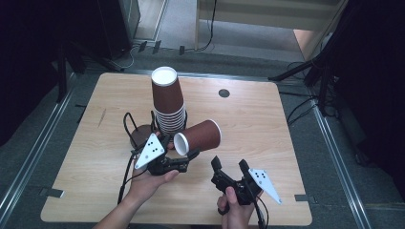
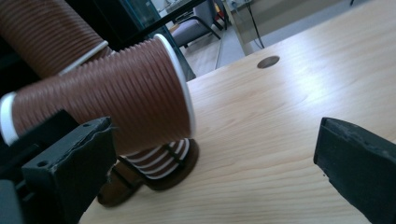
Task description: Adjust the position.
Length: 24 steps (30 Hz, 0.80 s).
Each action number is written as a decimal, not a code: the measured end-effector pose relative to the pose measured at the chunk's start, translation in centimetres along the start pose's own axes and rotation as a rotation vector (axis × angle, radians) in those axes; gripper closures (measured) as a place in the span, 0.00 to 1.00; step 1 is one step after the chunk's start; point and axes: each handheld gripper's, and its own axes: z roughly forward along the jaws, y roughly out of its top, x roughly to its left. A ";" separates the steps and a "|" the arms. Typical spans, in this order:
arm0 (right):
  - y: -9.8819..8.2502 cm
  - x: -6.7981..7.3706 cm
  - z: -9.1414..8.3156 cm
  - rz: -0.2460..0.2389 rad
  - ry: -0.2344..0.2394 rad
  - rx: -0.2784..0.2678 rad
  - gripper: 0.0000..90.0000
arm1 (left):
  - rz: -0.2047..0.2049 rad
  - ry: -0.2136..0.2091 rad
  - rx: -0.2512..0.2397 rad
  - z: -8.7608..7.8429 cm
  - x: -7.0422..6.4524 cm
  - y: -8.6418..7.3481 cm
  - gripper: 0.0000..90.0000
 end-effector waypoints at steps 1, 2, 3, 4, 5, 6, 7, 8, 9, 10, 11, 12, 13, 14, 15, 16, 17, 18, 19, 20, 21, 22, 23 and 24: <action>-0.1 0.1 0.0 0.033 -0.004 0.003 0.00 | -0.001 0.000 -0.003 0.0 -0.1 -0.1 0.25; -0.1 0.1 0.1 0.075 0.001 0.006 0.00 | -0.003 -0.005 -0.011 0.0 -0.1 -0.1 0.25; -0.1 0.2 0.1 0.116 0.003 0.003 0.00 | -0.007 -0.009 -0.016 0.0 -0.1 -0.2 0.25; -0.1 0.2 0.2 0.157 0.000 0.001 0.00 | -0.006 -0.010 -0.018 0.0 -0.2 -0.3 0.25; -0.1 0.2 0.3 0.203 0.002 0.008 0.00 | -0.001 -0.012 -0.021 0.0 -0.2 -0.4 0.25; -0.1 0.2 0.4 0.253 0.014 0.013 0.00 | 0.001 -0.016 -0.024 0.0 -0.2 -0.4 0.25; -0.1 0.2 0.5 0.295 0.020 0.015 0.00 | 0.001 -0.016 -0.026 -0.1 -0.2 -0.4 0.25; 0.0 0.2 0.6 0.333 0.023 0.017 0.00 | 0.001 -0.015 -0.028 -0.1 -0.2 -0.4 0.25; 0.0 0.3 0.7 0.374 0.024 0.024 0.00 | 0.001 -0.013 -0.031 -0.1 -0.3 -0.5 0.25; 0.0 0.4 0.8 0.411 0.031 0.029 0.00 | -0.003 -0.014 -0.033 0.0 -0.2 -0.5 0.25; 0.0 0.4 1.0 0.445 0.034 0.033 0.00 | -0.006 -0.014 -0.034 0.0 -0.3 -0.5 0.25; 0.0 0.5 1.1 0.480 0.035 0.039 0.00 | -0.004 -0.013 -0.034 0.0 -0.3 -0.5 0.25; -0.1 0.5 1.3 0.516 0.039 0.049 0.00 | -0.001 -0.013 -0.030 0.0 -0.3 -0.6 0.25; -0.1 0.6 1.4 0.555 0.043 0.059 0.00 | 0.001 -0.015 -0.029 0.0 -0.4 -0.6 0.25; -0.1 0.6 1.6 0.587 0.045 0.068 0.00 | 0.004 -0.018 -0.028 0.1 -0.4 -0.7 0.25; -0.1 0.6 1.8 0.617 0.053 0.078 0.00 | 0.005 -0.022 -0.027 0.1 -0.5 -0.7 0.25; -0.1 0.7 1.9 0.650 0.064 0.085 0.00 | 0.008 -0.022 -0.028 0.1 -0.6 -0.7 0.25; -0.1 0.8 2.0 0.675 0.067 0.089 0.00 | 0.009 -0.023 -0.028 0.1 -0.6 -0.7 0.25; -0.1 0.8 2.1 0.693 0.075 0.093 0.00 | 0.011 -0.022 -0.027 0.2 -0.7 -0.8 0.25; 0.0 0.9 2.2 0.721 0.088 0.099 0.00 | 0.016 -0.025 -0.025 0.2 -0.7 -0.8 0.25; 0.0 0.9 2.3 0.743 0.095 0.108 0.00 | 0.020 -0.026 -0.025 0.2 -0.8 -0.9 0.25; 0.0 0.9 2.4 0.764 0.097 0.110 0.00 | 0.023 -0.029 -0.024 0.2 -0.9 -0.9 0.25; 0.0 0.9 2.5 0.791 0.105 0.115 0.00 | 0.030 -0.032 -0.022 0.3 -0.9 -1.0 0.25; 0.0 1.0 2.6 0.808 0.111 0.116 0.00 | 0.042 -0.035 -0.020 0.3 -1.0 -1.1 0.25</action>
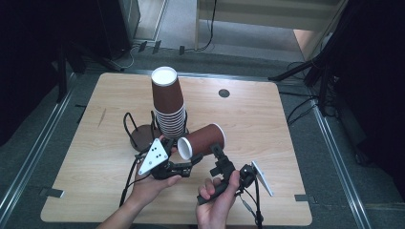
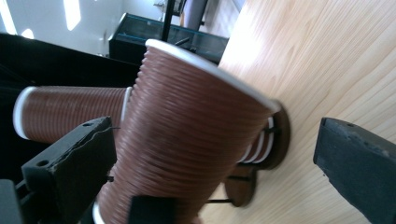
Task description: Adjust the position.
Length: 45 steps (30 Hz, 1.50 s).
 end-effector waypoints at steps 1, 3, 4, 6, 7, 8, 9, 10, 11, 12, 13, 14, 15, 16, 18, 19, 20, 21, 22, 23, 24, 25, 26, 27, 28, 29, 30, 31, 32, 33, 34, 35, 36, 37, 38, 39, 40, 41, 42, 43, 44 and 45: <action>0.0 0.0 0.1 0.020 0.006 0.004 0.00 | 0.011 -0.004 0.003 0.0 -0.1 -0.1 0.26; 0.0 0.0 0.3 0.096 0.044 0.032 0.00 | 0.024 -0.012 0.004 0.1 -0.3 -0.2 0.26; 0.0 0.1 0.6 0.151 0.048 0.050 0.00 | 0.032 -0.014 0.005 0.2 -0.4 -0.3 0.26; 0.1 0.1 0.8 0.178 0.035 0.054 0.00 | 0.037 -0.018 0.002 0.2 -0.5 -0.4 0.26; 0.2 0.1 0.9 0.190 0.030 0.049 0.00 | 0.037 -0.021 0.004 0.2 -0.6 -0.4 0.26; 0.3 0.1 1.0 0.209 0.029 0.052 0.00 | 0.038 -0.024 0.005 0.2 -0.7 -0.4 0.26; 0.3 0.1 1.2 0.220 0.032 0.052 0.00 | 0.039 -0.027 0.006 0.3 -0.7 -0.4 0.26; 0.4 0.1 1.3 0.227 0.033 0.052 0.00 | 0.037 -0.029 0.003 0.3 -0.8 -0.4 0.26; 0.5 0.1 1.4 0.227 0.028 0.046 0.00 | 0.037 -0.029 0.002 0.3 -0.8 -0.4 0.26; 0.5 0.0 1.5 0.233 0.024 0.047 0.00 | 0.038 -0.030 0.002 0.3 -0.8 -0.4 0.26; 0.6 0.0 1.6 0.246 0.022 0.050 0.00 | 0.039 -0.031 0.002 0.3 -0.8 -0.4 0.26; 0.7 -0.1 1.8 0.248 0.022 0.044 0.00 | 0.040 -0.033 0.001 0.3 -0.9 -0.4 0.26; 0.8 -0.1 1.9 0.265 0.020 0.049 0.00 | 0.043 -0.035 0.001 0.3 -0.9 -0.4 0.26; 0.9 -0.3 2.0 0.264 0.023 0.049 0.00 | 0.043 -0.037 0.000 0.2 -0.9 -0.4 0.26; 1.0 -0.3 2.2 0.280 0.025 0.056 0.00 | 0.043 -0.039 -0.002 0.2 -0.9 -0.4 0.26; 1.0 -0.4 2.3 0.272 0.031 0.047 0.00 | 0.042 -0.038 -0.006 0.2 -0.9 -0.4 0.26; 1.1 -0.5 2.4 0.278 0.036 0.054 0.00 | 0.041 -0.039 -0.006 0.2 -0.9 -0.4 0.26; 1.1 -0.5 2.5 0.279 0.039 0.052 0.00 | 0.041 -0.041 -0.006 0.1 -0.9 -0.3 0.26; 1.2 -0.7 2.7 0.286 0.038 0.060 0.02 | 0.042 -0.042 -0.004 0.1 -0.9 -0.3 0.26; 1.3 -0.7 2.7 0.294 0.039 0.061 0.03 | 0.046 -0.041 -0.004 0.1 -0.9 -0.4 0.26; 1.3 -0.8 2.8 0.297 0.042 0.064 0.03 | 0.048 -0.041 -0.006 0.1 -0.9 -0.4 0.26; 1.3 -0.9 2.9 0.302 0.051 0.065 0.04 | 0.049 -0.041 -0.008 0.1 -0.9 -0.4 0.26; 1.4 -0.9 2.9 0.302 0.060 0.068 0.05 | 0.052 -0.041 -0.011 0.1 -0.9 -0.3 0.26; 1.4 -0.9 2.9 0.307 0.067 0.071 0.05 | 0.056 -0.041 -0.012 0.0 -0.9 -0.3 0.26; 1.4 -0.9 2.9 0.306 0.071 0.072 0.06 | 0.057 -0.041 -0.013 0.0 -0.8 -0.3 0.26; 1.4 -0.9 2.9 0.305 0.078 0.070 0.06 | 0.055 -0.040 -0.014 0.0 -0.8 -0.3 0.25; 1.3 -0.9 2.9 0.302 0.080 0.072 0.07 | 0.054 -0.037 -0.015 0.0 -0.8 -0.3 0.25; 1.3 -0.9 2.9 0.299 0.081 0.073 0.07 | 0.059 -0.034 -0.018 -0.1 -0.9 -0.3 0.25; 1.3 -0.9 3.0 0.299 0.086 0.072 0.07 | 0.067 -0.030 -0.022 -0.1 -0.9 -0.3 0.25; 1.2 -0.9 3.0 0.298 0.092 0.073 0.08 | 0.068 -0.027 -0.022 -0.2 -0.9 -0.3 0.25; 1.2 -0.8 3.0 0.299 0.092 0.075 0.08 | 0.068 -0.026 -0.021 -0.2 -0.9 -0.3 0.24; 1.2 -0.8 3.0 0.299 0.091 0.076 0.08 | 0.068 -0.024 -0.021 -0.3 -0.9 -0.3 0.24; 1.1 -0.8 3.0 0.296 0.091 0.079 0.09 | 0.066 -0.027 -0.024 -0.3 -0.9 -0.3 0.24; 1.1 -0.8 3.0 0.296 0.092 0.082 0.09 | 0.059 -0.035 -0.027 -0.4 -0.8 -0.3 0.24; 1.1 -0.7 3.0 0.294 0.095 0.081 0.09 | 0.053 -0.034 -0.033 -0.5 -0.8 -0.3 0.24; 1.1 -0.7 3.0 0.283 0.102 0.080 0.10 | 0.043 -0.009 -0.036 -0.6 -0.9 -0.3 0.23; 1.1 -0.7 3.0 0.282 0.110 0.079 0.10 | 0.033 0.020 -0.047 -0.7 -1.0 -0.3 0.21; 1.1 -0.6 3.0 0.277 0.117 0.074 0.11 | 0.018 0.036 -0.043 -0.7 -1.1 -0.2 0.13; 1.1 -0.6 3.0 0.266 0.117 0.072 0.11 | 0.013 0.049 -0.039 -0.8 -1.2 -0.2 0.09; 1.1 -0.6 3.1 0.257 0.126 0.069 0.11 | 0.010 0.052 -0.036 -0.9 -1.2 -0.1 0.09; 1.2 -0.5 3.1 0.255 0.133 0.070 0.11 | 0.005 0.056 -0.036 -1.0 -1.3 -0.1 0.09; 1.3 -0.5 3.1 0.246 0.133 0.066 0.11 | -0.006 0.057 -0.038 -1.1 -1.3 0.0 0.09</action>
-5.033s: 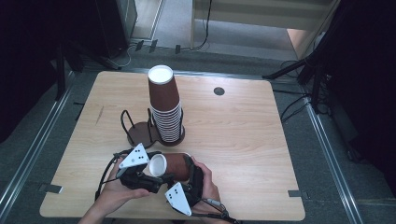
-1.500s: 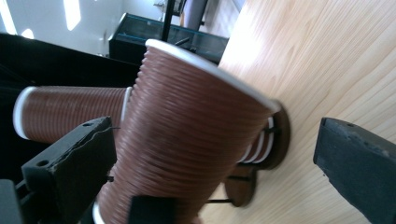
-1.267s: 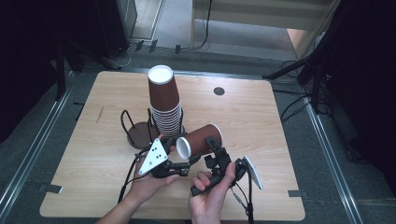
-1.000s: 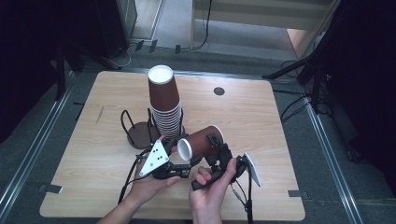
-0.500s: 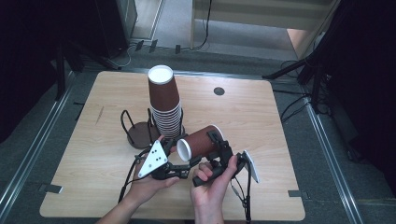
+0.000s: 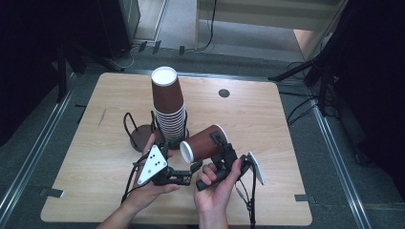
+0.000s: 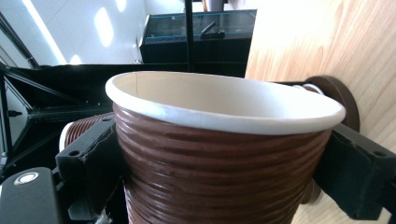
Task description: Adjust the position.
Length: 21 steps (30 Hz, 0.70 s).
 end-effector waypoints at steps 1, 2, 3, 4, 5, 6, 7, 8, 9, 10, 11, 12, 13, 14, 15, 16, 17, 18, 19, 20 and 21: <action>0.1 0.0 0.0 -0.009 -0.001 -0.003 0.11 | -0.007 0.005 0.005 -0.1 0.0 0.1 0.09; 0.3 0.1 0.0 -0.012 0.002 -0.006 0.11 | -0.013 0.015 0.010 -0.2 0.0 0.1 0.09; 0.5 0.2 0.0 -0.015 0.002 -0.011 0.11 | -0.020 0.011 0.010 -0.2 0.1 0.1 0.07; 0.6 0.2 -0.1 -0.022 0.004 -0.018 0.11 | -0.033 -0.003 0.010 -0.3 0.1 0.1 0.02; 0.8 0.3 -0.1 -0.028 0.008 -0.020 0.11 | -0.046 -0.003 0.015 -0.4 0.2 0.1 0.00; 0.9 0.4 -0.1 -0.034 0.014 -0.025 0.11 | -0.051 -0.001 0.024 -0.5 0.2 0.1 0.00; 1.0 0.5 -0.2 -0.045 0.015 -0.027 0.11 | -0.052 0.005 0.034 -0.6 0.3 0.1 0.00; 1.1 0.6 -0.2 -0.060 0.016 -0.031 0.11 | -0.058 0.008 0.036 -0.7 0.3 0.1 0.00; 1.2 0.7 -0.2 -0.068 0.020 -0.035 0.11 | -0.067 0.012 0.040 -0.7 0.4 0.1 0.00; 1.3 0.8 -0.2 -0.081 0.023 -0.038 0.12 | -0.074 0.014 0.045 -0.8 0.4 0.1 0.00; 1.4 0.9 -0.2 -0.093 0.026 -0.042 0.12 | -0.078 0.016 0.049 -0.9 0.5 0.1 0.00; 1.4 1.0 -0.2 -0.105 0.033 -0.043 0.12 | -0.086 0.020 0.049 -1.0 0.6 0.1 0.00; 1.5 1.2 -0.2 -0.121 0.033 -0.045 0.12 | -0.094 0.026 0.051 -1.2 0.7 0.1 0.00; 1.5 1.4 -0.1 -0.148 0.031 -0.047 0.12 | -0.097 0.027 0.053 -1.3 0.8 0.1 0.00; 1.5 1.5 -0.1 -0.163 0.027 -0.047 0.12 | -0.104 0.031 0.050 -1.4 0.8 0.1 0.00; 1.5 1.6 -0.1 -0.185 0.029 -0.049 0.12 | -0.105 0.036 0.053 -1.6 1.0 0.1 0.00; 1.5 1.7 0.0 -0.205 0.031 -0.050 0.12 | -0.109 0.043 0.053 -1.8 1.1 0.1 0.00; 1.6 1.9 0.0 -0.224 0.029 -0.051 0.12 | -0.109 0.045 0.054 -1.9 1.2 0.0 0.00; 1.7 1.9 0.0 -0.236 0.028 -0.048 0.12 | -0.113 0.051 0.054 -2.1 1.3 0.0 0.00; 1.8 1.9 0.0 -0.263 0.022 -0.051 0.12 | -0.115 0.056 0.054 -2.3 1.4 0.0 0.00; 1.9 2.0 0.0 -0.278 0.020 -0.044 0.12 | -0.117 0.062 0.055 -2.5 1.5 0.0 0.00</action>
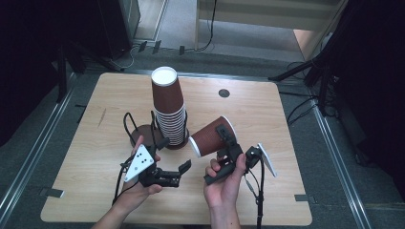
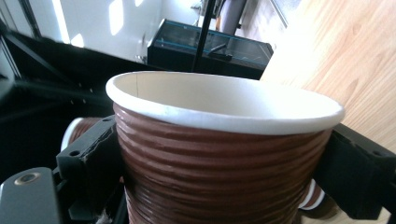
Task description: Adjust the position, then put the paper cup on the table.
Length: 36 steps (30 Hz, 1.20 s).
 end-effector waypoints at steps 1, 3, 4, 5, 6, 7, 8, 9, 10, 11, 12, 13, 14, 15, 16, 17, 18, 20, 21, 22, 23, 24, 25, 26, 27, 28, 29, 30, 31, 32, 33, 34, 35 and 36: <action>0.1 0.0 0.1 -0.015 0.005 -0.004 0.12 | -0.002 0.005 0.002 -0.2 0.1 0.0 0.00; 0.1 0.1 0.3 -0.056 -0.014 -0.001 0.12 | -0.005 0.015 0.001 -0.6 0.4 -0.1 0.00; 0.2 0.2 0.4 -0.084 -0.023 0.005 0.12 | -0.007 0.023 0.000 -0.9 0.5 -0.1 0.00; 0.1 0.3 0.5 -0.110 -0.030 0.012 0.12 | -0.007 0.028 0.001 -1.1 0.6 -0.1 0.00; 0.1 0.3 0.6 -0.131 -0.034 0.018 0.12 | -0.010 0.036 -0.002 -1.4 0.8 0.0 0.00; 0.2 0.4 0.7 -0.166 -0.043 0.025 0.12 | -0.009 0.042 -0.002 -1.6 0.9 0.0 0.00; 0.3 0.4 0.7 -0.186 -0.042 0.030 0.11 | -0.011 0.049 -0.004 -1.8 1.1 0.0 0.00; 0.5 0.5 0.7 -0.199 -0.038 0.034 0.12 | -0.016 0.059 -0.006 -2.1 1.3 0.0 0.00; 0.7 0.6 0.6 -0.220 -0.032 0.033 0.12 | -0.016 0.065 -0.006 -2.3 1.5 0.0 0.00; 0.8 0.7 0.6 -0.228 -0.035 0.034 0.12 | -0.022 0.071 -0.007 -2.5 1.6 0.0 0.00; 1.0 0.7 0.6 -0.244 -0.032 0.035 0.12 | -0.025 0.077 -0.009 -2.7 1.8 0.0 0.00; 1.1 0.7 0.6 -0.266 -0.039 0.031 0.12 | -0.030 0.082 -0.013 -2.8 1.9 0.0 0.00; 1.3 0.8 0.7 -0.293 -0.049 0.027 0.12 | -0.032 0.087 -0.013 -3.0 2.0 0.0 0.00; 1.4 0.8 0.7 -0.321 -0.049 0.021 0.12 | -0.032 0.091 -0.013 -3.1 2.1 0.0 0.00; 1.6 0.8 0.7 -0.335 -0.042 0.017 0.12 | -0.036 0.094 -0.014 -3.2 2.1 0.0 0.00; 1.8 0.7 0.6 -0.344 -0.043 0.010 0.12 | -0.037 0.096 -0.012 -3.4 2.2 -0.1 0.00; 1.9 0.7 0.6 -0.357 -0.044 0.000 0.12 | -0.038 0.101 -0.008 -3.5 2.3 -0.2 0.00; 2.1 0.6 0.5 -0.425 -0.062 -0.027 0.12 | -0.040 0.110 -0.003 -3.7 2.5 -0.3 0.00; 2.2 0.6 0.5 -0.461 -0.069 -0.039 0.12 | -0.041 0.114 -0.002 -3.8 2.6 -0.4 0.00; 2.2 0.5 0.4 -0.506 -0.081 -0.049 0.12 | -0.040 0.117 0.001 -4.0 2.6 -0.4 0.00; 2.2 0.5 0.4 -0.542 -0.088 -0.053 0.12 | -0.041 0.123 0.002 -4.2 2.7 -0.5 0.00; 2.3 0.4 0.4 -0.570 -0.092 -0.056 0.12 | -0.045 0.127 0.002 -4.3 2.8 -0.5 0.00; 2.4 0.3 0.3 -0.595 -0.097 -0.058 0.12 | -0.047 0.133 0.002 -4.5 2.9 -0.5 0.00; 2.4 0.2 0.3 -0.617 -0.099 -0.063 0.11 | -0.049 0.137 0.001 -4.7 3.0 -0.6 0.00; 2.4 0.1 0.2 -0.644 -0.098 -0.065 0.11 | -0.054 0.145 0.002 -5.0 3.2 -0.7 0.00; 2.4 -0.1 0.1 -0.679 -0.099 -0.071 0.11 | -0.056 0.151 0.005 -5.2 3.3 -0.7 0.00; 2.4 -0.1 0.1 -0.679 -0.099 -0.071 0.11 | -0.056 0.151 0.005 -5.2 3.3 -0.7 0.00; 2.4 -0.1 0.0 -0.694 -0.101 -0.071 0.11 | -0.057 0.158 0.003 -5.3 3.5 -0.7 0.00; 2.4 -0.3 -0.1 -0.722 -0.100 -0.078 0.11 | -0.060 0.162 0.005 -5.6 3.6 -0.8 0.00; 2.4 -0.3 -0.1 -0.722 -0.100 -0.078 0.11 | -0.061 0.167 0.006 -5.8 3.7 -0.8 0.00; 2.4 -0.5 -0.2 -0.737 -0.101 -0.080 0.11 | -0.062 0.174 0.005 -5.9 3.8 -0.9 0.00; 2.5 -0.6 -0.3 -0.758 -0.105 -0.088 0.11 | -0.066 0.181 0.006 -6.1 3.9 -0.9 0.00; 2.5 -0.9 -0.3 -0.787 -0.118 -0.095 0.11 | -0.069 0.189 0.009 -6.5 4.1 -1.0 0.00; 2.5 -0.9 -0.3 -0.787 -0.118 -0.095 0.11 | -0.069 0.189 0.009 -6.5 4.1 -1.0 0.00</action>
